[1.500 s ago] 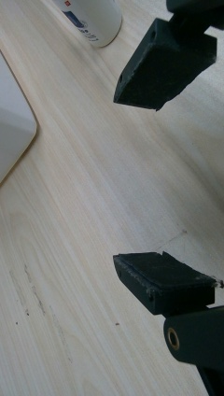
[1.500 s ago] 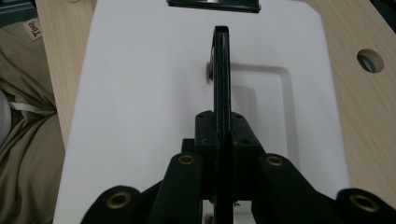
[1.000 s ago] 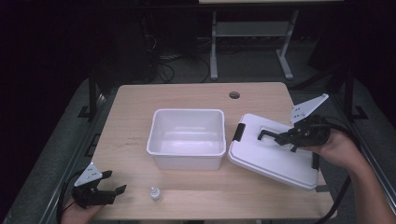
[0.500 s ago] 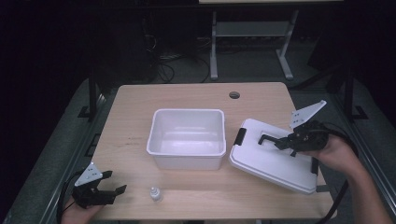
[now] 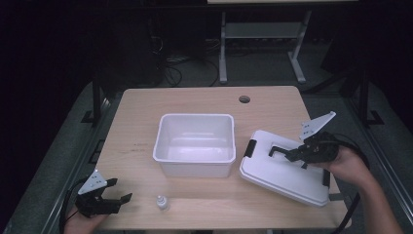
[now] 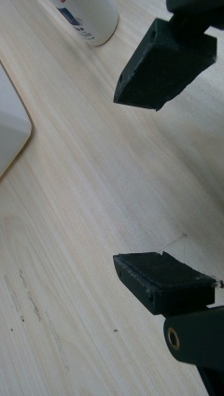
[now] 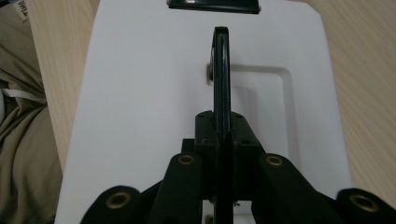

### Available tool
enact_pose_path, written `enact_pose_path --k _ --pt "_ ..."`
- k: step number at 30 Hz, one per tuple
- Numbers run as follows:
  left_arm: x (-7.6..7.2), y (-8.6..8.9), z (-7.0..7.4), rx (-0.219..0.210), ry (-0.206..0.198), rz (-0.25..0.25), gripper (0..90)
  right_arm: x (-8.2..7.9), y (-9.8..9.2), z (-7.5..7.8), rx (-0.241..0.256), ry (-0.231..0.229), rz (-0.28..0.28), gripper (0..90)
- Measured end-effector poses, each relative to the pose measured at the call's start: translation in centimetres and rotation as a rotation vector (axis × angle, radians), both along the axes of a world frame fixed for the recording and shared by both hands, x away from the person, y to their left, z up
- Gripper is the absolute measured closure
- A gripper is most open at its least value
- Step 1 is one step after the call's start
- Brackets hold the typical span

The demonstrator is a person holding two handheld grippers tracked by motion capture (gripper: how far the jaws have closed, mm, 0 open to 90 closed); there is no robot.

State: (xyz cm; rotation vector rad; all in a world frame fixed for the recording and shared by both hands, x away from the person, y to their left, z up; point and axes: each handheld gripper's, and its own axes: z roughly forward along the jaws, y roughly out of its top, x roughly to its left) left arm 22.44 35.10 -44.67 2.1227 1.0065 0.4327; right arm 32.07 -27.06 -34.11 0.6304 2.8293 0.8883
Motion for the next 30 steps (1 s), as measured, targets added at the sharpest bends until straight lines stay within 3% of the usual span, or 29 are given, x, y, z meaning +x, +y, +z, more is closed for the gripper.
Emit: enact_pose_path --k 30 --pt "0.0 -0.1 0.0 -0.001 -0.002 -0.004 18.7 0.2 1.4 -4.9 -0.037 0.032 0.034 83.9"
